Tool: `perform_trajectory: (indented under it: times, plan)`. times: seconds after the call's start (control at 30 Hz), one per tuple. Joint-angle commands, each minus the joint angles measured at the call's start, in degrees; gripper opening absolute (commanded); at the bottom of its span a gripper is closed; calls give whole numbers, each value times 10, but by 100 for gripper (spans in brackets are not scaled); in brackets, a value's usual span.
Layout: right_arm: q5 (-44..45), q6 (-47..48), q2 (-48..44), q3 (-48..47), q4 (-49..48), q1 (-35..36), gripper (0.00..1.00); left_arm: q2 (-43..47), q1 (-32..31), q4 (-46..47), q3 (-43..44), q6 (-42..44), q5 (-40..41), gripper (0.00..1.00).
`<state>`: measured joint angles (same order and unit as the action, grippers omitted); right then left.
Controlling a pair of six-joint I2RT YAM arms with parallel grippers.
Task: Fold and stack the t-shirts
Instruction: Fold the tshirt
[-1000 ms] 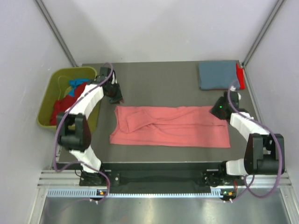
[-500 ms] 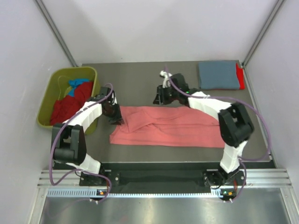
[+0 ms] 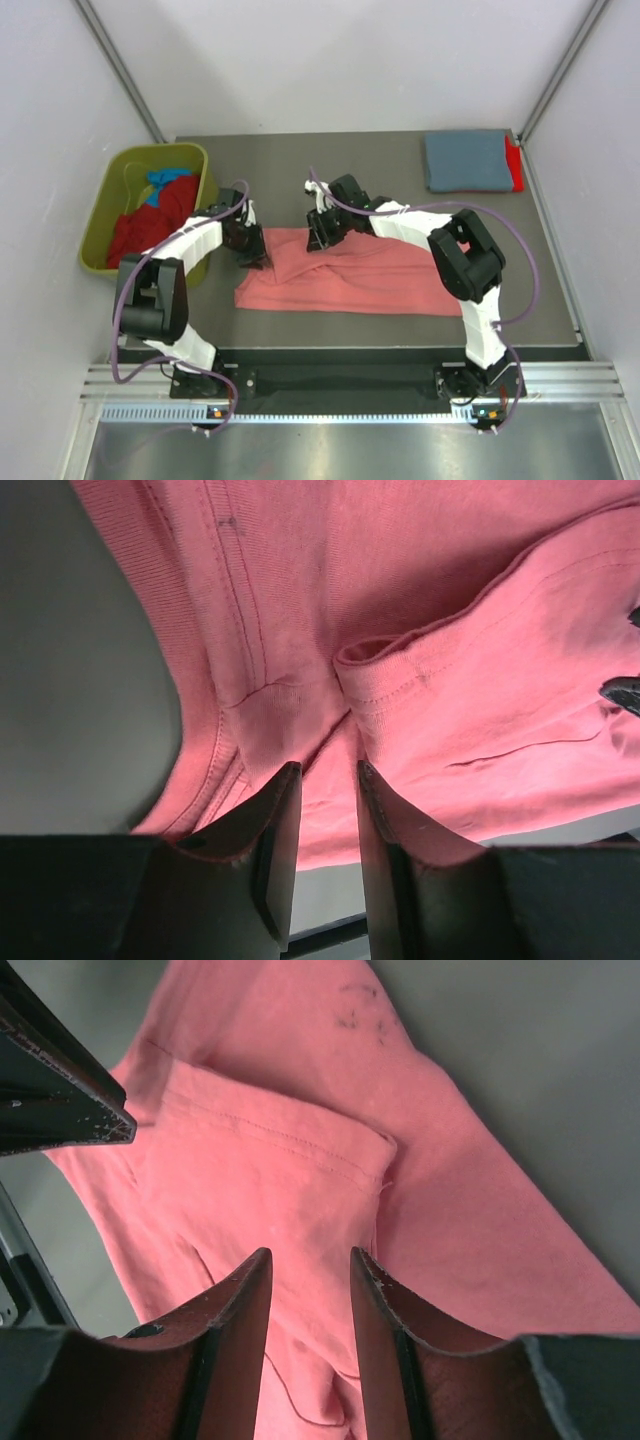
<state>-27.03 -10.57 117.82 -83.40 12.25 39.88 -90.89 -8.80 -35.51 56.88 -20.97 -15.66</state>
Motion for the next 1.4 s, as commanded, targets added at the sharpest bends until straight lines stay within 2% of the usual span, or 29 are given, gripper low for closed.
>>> perform_trajectory:
  times: [0.0,0.23,0.4,0.5,0.57,0.63,0.67,0.7,0.87,1.07,1.37]
  plan:
    - [3,23,-7,-5,1,6,38,-14,-7,14,-3,26,-11,34]
    - [23,41,-16,11,8,5,38,-38,-18,10,-3,41,-2,37]
    - [30,49,-10,17,9,5,38,-42,-37,4,-3,41,19,33]
    - [34,49,-15,25,7,5,32,-32,-40,-11,5,37,31,11]
    - [39,48,-19,32,1,4,21,-18,-41,-22,9,28,38,0]
    - [39,48,-22,38,1,1,12,-9,-41,-32,9,18,44,0]
    - [40,47,-22,40,1,1,3,2,-41,-37,4,13,46,0]
    - [41,47,-24,42,1,0,0,6,-41,-45,2,0,50,0]
    - [43,36,-36,60,-17,-5,0,42,-41,-59,-28,-38,78,0]
    - [32,25,-45,65,-28,-6,0,74,-41,-52,-62,-77,47,0]
    - [35,19,-59,70,-28,-7,0,128,-44,-50,-108,-123,66,0]
